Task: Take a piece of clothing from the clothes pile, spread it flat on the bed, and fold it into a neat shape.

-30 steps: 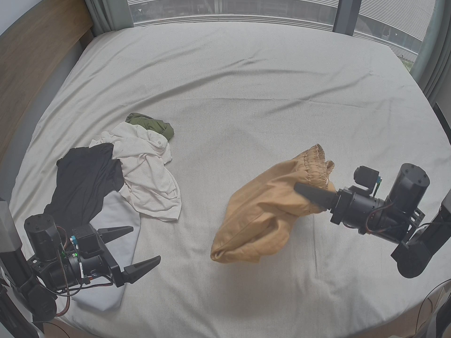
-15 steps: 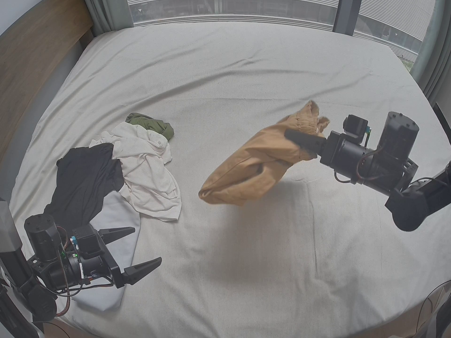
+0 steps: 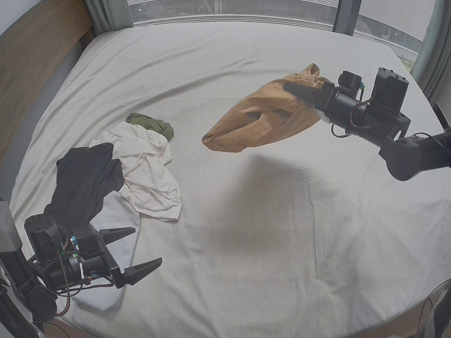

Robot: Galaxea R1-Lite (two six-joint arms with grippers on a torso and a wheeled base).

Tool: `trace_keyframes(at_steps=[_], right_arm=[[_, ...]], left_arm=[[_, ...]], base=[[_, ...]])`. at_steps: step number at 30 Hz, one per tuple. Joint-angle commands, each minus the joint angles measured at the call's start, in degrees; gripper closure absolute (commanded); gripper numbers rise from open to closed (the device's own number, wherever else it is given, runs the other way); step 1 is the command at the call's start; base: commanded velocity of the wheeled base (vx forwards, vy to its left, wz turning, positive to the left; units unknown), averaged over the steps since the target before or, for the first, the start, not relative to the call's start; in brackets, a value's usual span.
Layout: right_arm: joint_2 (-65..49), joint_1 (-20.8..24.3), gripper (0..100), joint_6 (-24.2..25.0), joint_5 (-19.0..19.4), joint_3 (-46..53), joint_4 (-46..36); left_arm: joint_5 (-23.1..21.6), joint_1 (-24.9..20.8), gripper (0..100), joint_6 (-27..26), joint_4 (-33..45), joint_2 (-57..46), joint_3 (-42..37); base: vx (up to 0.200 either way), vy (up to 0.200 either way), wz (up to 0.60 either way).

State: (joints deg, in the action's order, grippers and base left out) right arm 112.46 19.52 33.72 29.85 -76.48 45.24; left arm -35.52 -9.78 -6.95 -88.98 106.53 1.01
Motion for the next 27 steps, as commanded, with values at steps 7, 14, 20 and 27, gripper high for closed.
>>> trace_keyframes(at_steps=[7,14,20,27], right_arm=[[15.4,-0.9,100,0.1,-0.1,-22.6,-8.4],[22.1,-1.3,100,-0.1,-0.7,-36.7,-15.3],[27.3,-2.1,100,0.0,-3.1,-38.1,-18.6],[30.1,-2.2,100,0.0,-4.6,-38.1,-19.5]], left_arm=[[0.0,0.0,0,0.1,-0.1,0.1,-1.0],[-0.1,0.3,0,0.9,-0.1,0.0,-1.0],[-0.8,0.4,0,1.3,-0.1,0.0,-1.0],[-1.0,0.4,0,1.4,-0.1,0.1,-1.0]], base=[[0.0,0.0,0.0],[0.0,0.0,0.0],[0.0,0.0,0.0],[0.0,0.0,0.0]])
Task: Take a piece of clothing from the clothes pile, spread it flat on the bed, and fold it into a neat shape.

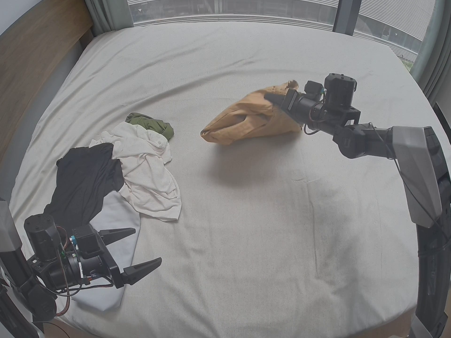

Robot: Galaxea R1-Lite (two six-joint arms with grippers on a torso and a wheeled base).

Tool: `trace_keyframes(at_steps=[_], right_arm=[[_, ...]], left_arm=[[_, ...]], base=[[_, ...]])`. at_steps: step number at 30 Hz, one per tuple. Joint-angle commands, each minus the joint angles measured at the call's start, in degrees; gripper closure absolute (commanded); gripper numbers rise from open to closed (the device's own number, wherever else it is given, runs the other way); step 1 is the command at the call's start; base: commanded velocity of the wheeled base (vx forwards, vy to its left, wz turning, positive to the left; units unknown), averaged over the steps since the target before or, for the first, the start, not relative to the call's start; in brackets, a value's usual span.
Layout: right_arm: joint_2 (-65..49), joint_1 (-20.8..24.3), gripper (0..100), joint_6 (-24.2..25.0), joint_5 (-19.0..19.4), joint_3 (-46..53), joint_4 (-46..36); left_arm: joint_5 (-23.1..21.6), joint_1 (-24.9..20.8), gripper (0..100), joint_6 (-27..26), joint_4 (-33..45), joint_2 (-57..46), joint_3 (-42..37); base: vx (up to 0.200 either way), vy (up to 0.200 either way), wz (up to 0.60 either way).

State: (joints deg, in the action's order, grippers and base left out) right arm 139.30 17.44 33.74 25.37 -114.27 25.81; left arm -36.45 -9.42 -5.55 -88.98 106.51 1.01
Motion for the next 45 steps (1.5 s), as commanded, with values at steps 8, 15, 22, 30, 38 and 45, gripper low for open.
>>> trace_keyframes(at_steps=[8,15,22,30,38,45], right_arm=[[-0.3,0.0,100,-0.5,-0.4,2.1,0.2],[-3.1,0.6,100,-4.7,-4.2,15.8,0.9],[-3.0,1.0,100,-6.6,-6.0,28.1,9.3],[-3.0,1.5,100,-6.5,-6.6,32.2,10.3],[-3.2,2.1,100,-6.6,-8.7,34.3,10.4],[-4.4,2.1,0,-6.4,-10.9,34.9,12.1]], left_arm=[[0.0,0.2,0,0.0,-0.1,-0.2,-1.0],[0.0,0.2,0,0.0,-0.1,-0.4,-1.0],[-0.1,0.1,0,0.0,-0.1,-0.4,-1.0],[0.0,0.0,0,0.0,-0.1,-0.4,-1.0],[-0.1,0.0,0,0.0,-0.1,-0.5,-1.0],[-0.1,-0.1,0,0.0,-0.1,-0.5,-1.0]], base=[[0.0,0.0,0.0],[0.0,0.0,0.0],[0.0,0.0,0.0],[0.0,0.0,0.0],[0.0,0.0,0.0],[0.0,0.0,0.0]])
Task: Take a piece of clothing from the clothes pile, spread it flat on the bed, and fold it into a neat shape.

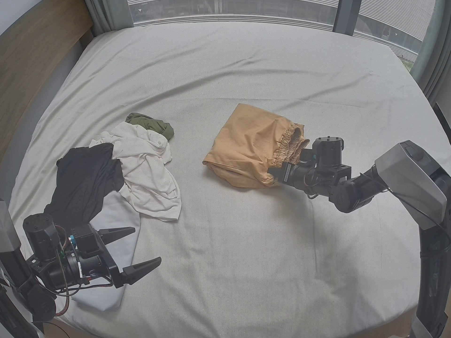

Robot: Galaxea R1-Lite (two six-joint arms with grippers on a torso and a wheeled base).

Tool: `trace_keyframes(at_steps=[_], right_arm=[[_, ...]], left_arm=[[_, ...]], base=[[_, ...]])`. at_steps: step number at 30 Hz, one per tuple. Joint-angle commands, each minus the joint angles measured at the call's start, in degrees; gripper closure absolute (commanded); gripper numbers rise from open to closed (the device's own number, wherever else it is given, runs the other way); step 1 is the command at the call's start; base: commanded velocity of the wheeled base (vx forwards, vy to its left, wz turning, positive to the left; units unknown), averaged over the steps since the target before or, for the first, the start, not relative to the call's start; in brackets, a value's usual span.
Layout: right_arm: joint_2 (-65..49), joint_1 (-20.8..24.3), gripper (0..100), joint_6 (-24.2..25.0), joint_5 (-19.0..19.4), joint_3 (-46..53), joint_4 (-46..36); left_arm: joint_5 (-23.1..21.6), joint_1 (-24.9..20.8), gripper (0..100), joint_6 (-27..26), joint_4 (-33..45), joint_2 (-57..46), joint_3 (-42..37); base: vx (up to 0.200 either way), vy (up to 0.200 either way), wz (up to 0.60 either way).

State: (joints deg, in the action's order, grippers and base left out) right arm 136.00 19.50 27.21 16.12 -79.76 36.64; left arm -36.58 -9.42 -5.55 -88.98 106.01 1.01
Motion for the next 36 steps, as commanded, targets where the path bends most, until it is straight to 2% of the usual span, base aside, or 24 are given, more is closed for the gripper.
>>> trace_keyframes(at_steps=[1,4,8,12,14,19,21,24,25,30,33,36], right_arm=[[-1.3,0.1,0,0.0,-2.8,0.9,1.7],[-4.5,0.0,0,-0.1,-4.3,3.6,2.0],[-8.3,-0.6,0,-0.2,-4.5,8.4,1.9],[-11.6,-2.6,0,-0.2,-6.7,13.3,2.0],[-14.2,-4.9,0,0.0,-8.0,17.9,2.3],[-18.3,-6.2,0,0.3,-7.9,24.6,6.3],[-21.9,-6.4,0,0.1,-7.8,28.1,9.7],[-25.3,-6.3,0,0.1,-7.6,30.1,10.2],[-29.7,-6.1,0,0.1,-7.3,32.7,10.2],[-42.6,-5.4,0,0.0,-5.0,40.3,9.9],[-51.2,-4.5,0,-0.1,-3.4,45.1,9.7],[-59.4,-4.2,0,-0.4,-2.8,49.7,9.6]], left_arm=[[0.0,0.0,0,0.0,-0.1,0.0,-1.0],[0.0,0.1,0,0.2,-0.1,0.1,-0.9],[0.0,0.0,0,0.4,-0.1,0.0,-0.7],[0.1,-0.3,0,0.8,-0.1,-0.2,-0.8],[0.0,-0.8,0,3.4,-0.1,-0.6,-0.8],[0.0,-1.2,0,7.4,-0.1,-2.1,-0.4],[0.2,-2.7,0,9.8,-0.1,-4.3,-0.4],[0.3,-4.1,0,12.1,-0.1,-6.5,-0.8],[0.6,-6.7,0,15.4,-0.1,-9.3,-1.0],[2.1,-12.2,0,21.0,-0.1,-17.0,-1.0],[4.9,-15.6,0,22.2,0.0,-21.2,-0.7],[10.6,-18.3,0,22.5,0.1,-25.4,-1.0]], base=[[0.0,0.0,0.0],[0.0,0.0,0.0],[0.0,0.0,0.0],[0.0,0.0,0.0],[0.0,0.0,0.0],[0.0,0.0,0.0],[0.0,0.0,0.0],[0.0,0.0,0.0],[0.0,0.0,0.0],[0.0,0.0,0.0],[0.0,0.0,0.0],[0.0,0.0,0.0]])
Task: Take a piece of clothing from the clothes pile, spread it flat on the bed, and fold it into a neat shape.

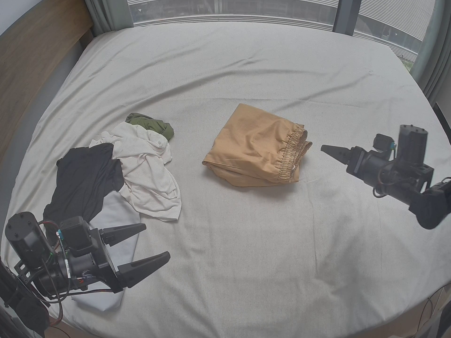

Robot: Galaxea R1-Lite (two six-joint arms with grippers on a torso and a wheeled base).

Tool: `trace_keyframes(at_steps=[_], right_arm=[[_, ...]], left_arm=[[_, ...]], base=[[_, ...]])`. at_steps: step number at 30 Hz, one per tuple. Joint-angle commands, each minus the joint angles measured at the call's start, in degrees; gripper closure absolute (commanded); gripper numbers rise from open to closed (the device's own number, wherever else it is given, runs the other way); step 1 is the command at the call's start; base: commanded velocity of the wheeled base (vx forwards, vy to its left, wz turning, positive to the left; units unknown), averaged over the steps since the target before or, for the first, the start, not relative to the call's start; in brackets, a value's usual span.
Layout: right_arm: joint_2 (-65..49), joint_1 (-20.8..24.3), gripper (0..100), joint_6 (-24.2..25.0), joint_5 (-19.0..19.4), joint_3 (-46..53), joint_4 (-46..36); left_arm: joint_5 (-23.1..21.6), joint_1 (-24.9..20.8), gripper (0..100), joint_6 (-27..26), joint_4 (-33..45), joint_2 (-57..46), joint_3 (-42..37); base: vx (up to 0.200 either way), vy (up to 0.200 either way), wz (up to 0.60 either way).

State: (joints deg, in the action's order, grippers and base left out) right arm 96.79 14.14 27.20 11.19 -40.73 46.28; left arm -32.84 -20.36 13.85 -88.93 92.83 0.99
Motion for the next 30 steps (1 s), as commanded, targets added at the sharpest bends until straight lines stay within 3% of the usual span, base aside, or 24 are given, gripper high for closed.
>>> trace_keyframes(at_steps=[1,6,9,15,22,25,30], right_arm=[[-22.0,1.2,0,-0.4,2.1,11.6,0.0],[-31.4,1.2,0,-2.9,2.0,16.8,0.0],[-36.1,0.8,0,-6.3,2.1,19.0,-0.1],[-45.0,-1.8,0,-7.1,2.2,22.4,-3.6],[-59.1,-4.2,0,-7.0,2.2,24.9,-14.7],[-65.2,-6.9,0,-7.1,2.3,26.1,-19.2],[-77.1,-7.5,0,-7.2,2.9,28.6,-25.7]], left_arm=[[8.2,-7.8,0,3.4,0.2,-13.3,-1.0],[14.7,-9.8,0,4.9,2.7,-20.4,-1.0],[17.1,-9.9,0,4.8,8.6,-25.2,-1.0],[20.1,-9.4,0,4.9,25.3,-38.2,-1.0],[19.3,-1.4,0,4.7,43.8,-54.7,-0.7],[19.0,1.8,0,4.6,48.8,-60.0,-0.9],[16.7,5.2,0,4.6,57.6,-68.7,-0.9]], base=[[0.0,0.0,0.0],[0.0,0.0,0.0],[0.0,0.0,0.0],[0.0,0.0,0.0],[0.0,0.0,0.0],[0.0,0.0,0.0],[0.0,0.0,0.0]])
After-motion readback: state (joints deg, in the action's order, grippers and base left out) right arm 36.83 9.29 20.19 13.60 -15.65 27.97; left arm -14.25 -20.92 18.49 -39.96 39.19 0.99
